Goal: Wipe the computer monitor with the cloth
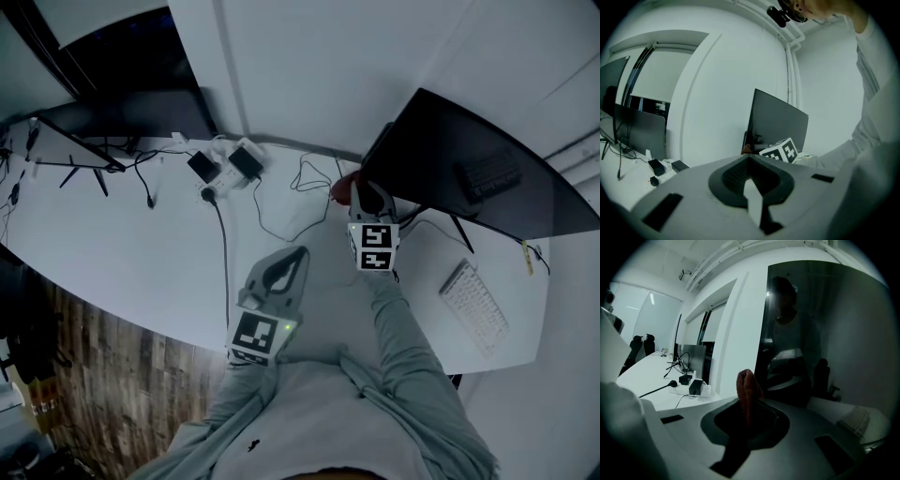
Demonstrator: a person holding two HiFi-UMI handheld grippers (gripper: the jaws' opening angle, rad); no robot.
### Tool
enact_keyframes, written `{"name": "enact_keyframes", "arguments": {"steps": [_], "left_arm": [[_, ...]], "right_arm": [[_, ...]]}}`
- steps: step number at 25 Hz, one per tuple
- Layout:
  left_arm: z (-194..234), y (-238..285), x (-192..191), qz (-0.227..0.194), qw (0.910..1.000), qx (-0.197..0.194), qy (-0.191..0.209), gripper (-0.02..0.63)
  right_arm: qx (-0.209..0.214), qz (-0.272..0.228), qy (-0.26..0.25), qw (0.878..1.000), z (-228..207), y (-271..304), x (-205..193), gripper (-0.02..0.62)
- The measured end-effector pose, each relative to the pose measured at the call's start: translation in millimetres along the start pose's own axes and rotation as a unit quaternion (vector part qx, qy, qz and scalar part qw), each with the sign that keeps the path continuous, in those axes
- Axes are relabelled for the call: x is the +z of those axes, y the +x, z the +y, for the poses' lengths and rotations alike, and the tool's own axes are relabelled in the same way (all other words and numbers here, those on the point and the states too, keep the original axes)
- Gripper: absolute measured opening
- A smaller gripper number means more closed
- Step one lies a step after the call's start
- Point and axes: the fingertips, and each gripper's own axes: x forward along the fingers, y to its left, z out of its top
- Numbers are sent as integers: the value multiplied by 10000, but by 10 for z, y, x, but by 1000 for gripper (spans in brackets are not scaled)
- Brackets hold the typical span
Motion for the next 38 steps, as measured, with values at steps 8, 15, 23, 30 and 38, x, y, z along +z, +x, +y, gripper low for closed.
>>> {"name": "enact_keyframes", "arguments": {"steps": [8,15,23,30,38], "left_arm": [[68,18,-47,46,10000,80,-33,20],[62,-33,-60,85,9998,151,-6,20],[-81,91,-62,181,9995,233,66,20],[-605,370,43,239,9996,37,137,20],[-1293,685,64,288,9991,-212,206,20]], "right_arm": [[11,229,86,9997,39,92,-201,35],[-13,303,194,9994,-5,81,-289,35],[-21,462,364,9983,-310,-66,-482,35],[-157,603,522,9967,-878,-380,-706,35],[-480,795,655,9935,-1719,-857,-1027,35]]}}
